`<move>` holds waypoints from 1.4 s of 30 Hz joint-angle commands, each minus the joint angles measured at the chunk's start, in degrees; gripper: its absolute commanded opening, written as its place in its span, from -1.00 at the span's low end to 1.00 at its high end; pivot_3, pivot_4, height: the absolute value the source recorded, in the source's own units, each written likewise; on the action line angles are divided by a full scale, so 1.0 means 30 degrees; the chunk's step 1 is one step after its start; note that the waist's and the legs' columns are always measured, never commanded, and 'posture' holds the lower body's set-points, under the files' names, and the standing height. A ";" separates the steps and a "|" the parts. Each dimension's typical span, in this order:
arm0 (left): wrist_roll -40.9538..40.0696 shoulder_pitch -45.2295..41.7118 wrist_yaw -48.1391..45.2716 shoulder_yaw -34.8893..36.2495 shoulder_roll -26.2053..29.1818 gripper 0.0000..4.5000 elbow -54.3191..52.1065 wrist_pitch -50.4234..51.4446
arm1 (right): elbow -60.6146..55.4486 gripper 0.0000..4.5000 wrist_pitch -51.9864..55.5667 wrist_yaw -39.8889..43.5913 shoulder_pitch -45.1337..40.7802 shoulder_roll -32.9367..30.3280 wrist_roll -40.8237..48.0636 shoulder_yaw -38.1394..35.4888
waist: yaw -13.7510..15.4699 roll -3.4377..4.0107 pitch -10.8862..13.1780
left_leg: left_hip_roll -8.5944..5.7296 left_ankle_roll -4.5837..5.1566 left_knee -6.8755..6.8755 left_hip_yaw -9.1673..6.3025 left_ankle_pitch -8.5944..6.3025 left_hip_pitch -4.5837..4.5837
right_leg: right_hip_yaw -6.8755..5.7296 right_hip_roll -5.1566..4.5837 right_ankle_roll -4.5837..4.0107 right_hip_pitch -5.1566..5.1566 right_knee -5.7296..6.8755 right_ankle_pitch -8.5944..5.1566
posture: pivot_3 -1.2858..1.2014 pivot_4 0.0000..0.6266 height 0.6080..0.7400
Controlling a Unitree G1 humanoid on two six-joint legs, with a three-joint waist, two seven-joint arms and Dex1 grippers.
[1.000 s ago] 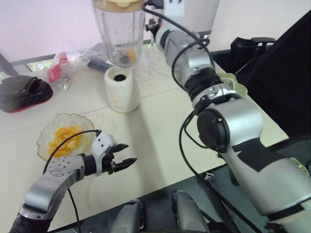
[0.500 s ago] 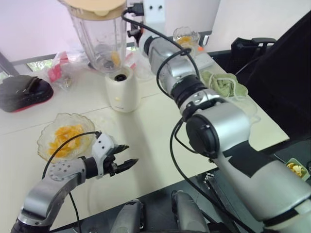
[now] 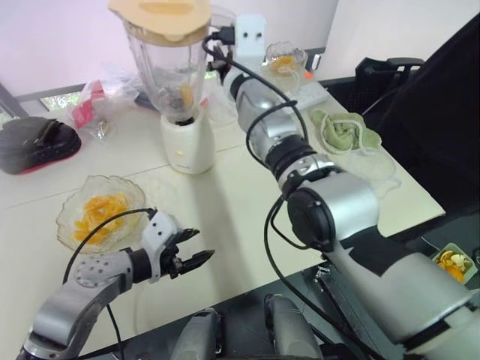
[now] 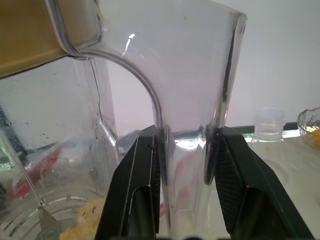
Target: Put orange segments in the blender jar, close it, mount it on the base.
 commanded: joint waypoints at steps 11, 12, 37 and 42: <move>-0.0415 0.0048 0.0233 0.0431 0.0350 0.45 -0.1092 0.0447 | -0.0655 -0.59 -0.2676 0.0322 0.0989 0.0154 -0.0127 -0.0329 | -0.0061 -0.0001 -0.0001 | 0.0001 -0.0004 0.0000 -0.0001 0.0003 0.0003 | 0.0000 0.0003 -0.0001 0.0000 0.0003 0.0000 | 0.03 -0.52 1.00; -0.0411 0.0066 0.0262 0.0429 0.0355 0.45 -0.1098 0.0440 | -0.0649 -0.59 -0.2695 0.0392 0.1060 0.0175 -0.0120 -0.0337 | -0.0061 -0.0001 -0.0001 | 0.0000 -0.0005 0.0000 -0.0002 0.0003 0.0005 | 0.0000 0.0003 0.0000 0.0001 0.0006 0.0000 | 0.03 -0.52 1.00; -0.0229 0.1033 0.1920 0.0097 -0.0583 0.45 -0.1985 0.0428 | -0.0231 -0.59 -0.1692 -0.0105 0.1156 0.0405 -0.2060 0.0932 | -0.0086 -0.0002 -0.0002 | 0.0000 -0.0010 -0.0040 0.0000 0.0006 0.0200 | 0.0010 0.0002 -0.0009 0.0164 -0.0007 -0.0004 | 0.03 -0.52 1.00; -0.0222 0.1209 0.2073 0.0111 -0.0600 0.45 -0.2080 0.0380 | -0.0210 -0.59 -0.1807 -0.0689 0.1256 0.0247 -0.2762 0.1454 | 0.0074 -0.0006 -0.0010 | 0.0000 -0.0010 -0.0038 -0.0001 0.0006 0.0212 | 0.0012 0.0001 -0.0010 0.0178 -0.0004 -0.0004 | 0.03 -0.52 1.00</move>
